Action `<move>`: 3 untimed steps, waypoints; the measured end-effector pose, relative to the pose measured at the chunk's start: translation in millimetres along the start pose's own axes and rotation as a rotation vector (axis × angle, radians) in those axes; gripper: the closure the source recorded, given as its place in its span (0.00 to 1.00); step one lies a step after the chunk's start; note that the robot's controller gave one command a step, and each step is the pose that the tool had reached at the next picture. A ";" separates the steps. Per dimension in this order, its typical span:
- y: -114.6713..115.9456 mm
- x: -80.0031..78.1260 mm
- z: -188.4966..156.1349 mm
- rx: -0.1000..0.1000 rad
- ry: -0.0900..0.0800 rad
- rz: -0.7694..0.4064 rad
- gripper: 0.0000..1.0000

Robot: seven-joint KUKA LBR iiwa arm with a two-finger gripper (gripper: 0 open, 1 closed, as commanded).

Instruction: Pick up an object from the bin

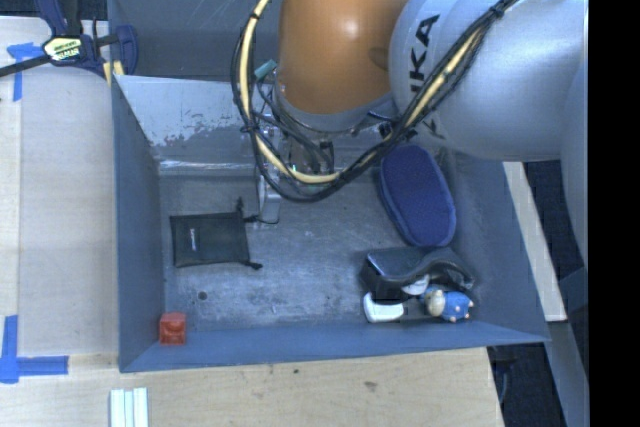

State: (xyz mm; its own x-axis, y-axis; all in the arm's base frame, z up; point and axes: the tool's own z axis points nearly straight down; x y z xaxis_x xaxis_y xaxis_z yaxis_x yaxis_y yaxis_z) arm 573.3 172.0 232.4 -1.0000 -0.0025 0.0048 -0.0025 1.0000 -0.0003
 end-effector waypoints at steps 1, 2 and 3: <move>17.1 10.9 166.8 0.001 0.000 0.025 0.00; -15.3 -10.1 130.2 -0.001 -0.012 0.072 0.00; 4.5 -1.2 118.7 -0.004 -0.011 0.268 0.00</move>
Offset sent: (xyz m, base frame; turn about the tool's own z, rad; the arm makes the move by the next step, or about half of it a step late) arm -0.0102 0.0177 -0.1624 0.0267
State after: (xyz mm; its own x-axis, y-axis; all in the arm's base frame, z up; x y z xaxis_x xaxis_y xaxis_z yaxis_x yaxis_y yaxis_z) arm 573.9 176.4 113.8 -0.9648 0.2628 -0.0063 0.2627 0.9649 0.0034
